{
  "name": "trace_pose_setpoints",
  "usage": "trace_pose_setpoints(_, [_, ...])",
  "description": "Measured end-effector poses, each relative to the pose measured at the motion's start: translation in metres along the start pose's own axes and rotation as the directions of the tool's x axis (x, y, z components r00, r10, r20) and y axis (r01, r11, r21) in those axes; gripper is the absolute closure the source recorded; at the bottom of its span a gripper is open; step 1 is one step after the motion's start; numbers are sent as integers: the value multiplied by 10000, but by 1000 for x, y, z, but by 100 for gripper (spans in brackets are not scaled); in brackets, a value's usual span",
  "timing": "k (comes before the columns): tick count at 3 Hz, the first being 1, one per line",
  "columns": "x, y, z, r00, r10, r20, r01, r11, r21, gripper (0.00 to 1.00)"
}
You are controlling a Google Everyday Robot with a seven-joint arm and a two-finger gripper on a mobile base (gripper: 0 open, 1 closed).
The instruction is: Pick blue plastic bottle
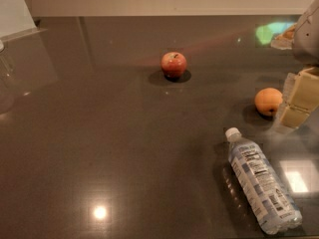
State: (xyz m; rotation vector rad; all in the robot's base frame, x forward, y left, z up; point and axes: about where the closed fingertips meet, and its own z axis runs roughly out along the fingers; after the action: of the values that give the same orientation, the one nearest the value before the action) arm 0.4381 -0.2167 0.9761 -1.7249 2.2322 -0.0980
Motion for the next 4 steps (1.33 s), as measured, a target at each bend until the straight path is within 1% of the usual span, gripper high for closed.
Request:
trace_pose_setpoints(1, [0, 0, 0, 10000, 0, 1, 0, 10000, 2, 0])
trace_pose_setpoints(2, [-3, 12, 4, 9993, 358, 104, -357, 9993, -78, 0])
trace_pose_setpoints(3, [-6, 35, 13, 9895, 1370, 453, -1357, 9903, -307, 0])
trace_pose_setpoints(4, [-10, 60, 23, 9630, 2638, 543, -2601, 9632, -678, 0])
